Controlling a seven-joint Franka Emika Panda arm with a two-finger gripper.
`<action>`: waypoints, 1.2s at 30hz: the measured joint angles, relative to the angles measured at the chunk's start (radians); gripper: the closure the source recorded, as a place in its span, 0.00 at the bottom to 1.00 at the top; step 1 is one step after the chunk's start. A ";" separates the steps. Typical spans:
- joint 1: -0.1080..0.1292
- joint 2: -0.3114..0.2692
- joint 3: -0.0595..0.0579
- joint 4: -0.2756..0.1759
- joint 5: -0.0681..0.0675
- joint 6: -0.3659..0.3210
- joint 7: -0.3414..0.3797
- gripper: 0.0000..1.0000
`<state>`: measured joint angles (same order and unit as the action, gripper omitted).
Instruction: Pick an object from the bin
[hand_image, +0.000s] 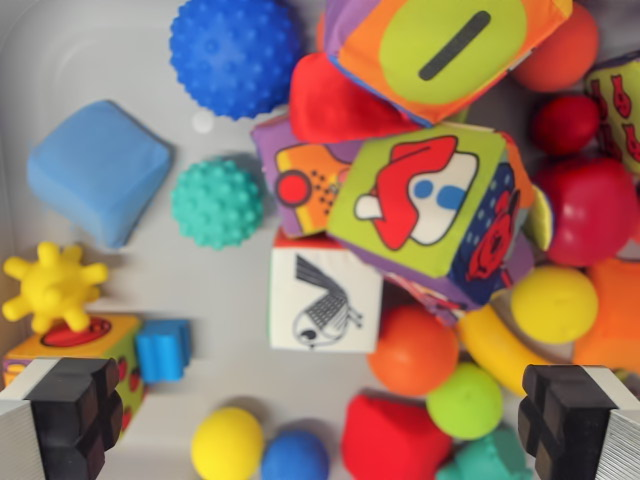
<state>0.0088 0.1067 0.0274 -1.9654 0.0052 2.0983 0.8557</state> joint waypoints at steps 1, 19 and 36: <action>0.000 0.000 0.000 0.000 0.000 0.000 0.002 0.00; 0.006 0.008 0.000 -0.016 0.000 0.021 0.072 0.00; 0.020 0.024 0.000 -0.042 0.000 0.061 0.194 0.00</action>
<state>0.0285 0.1305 0.0278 -2.0076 0.0051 2.1595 1.0495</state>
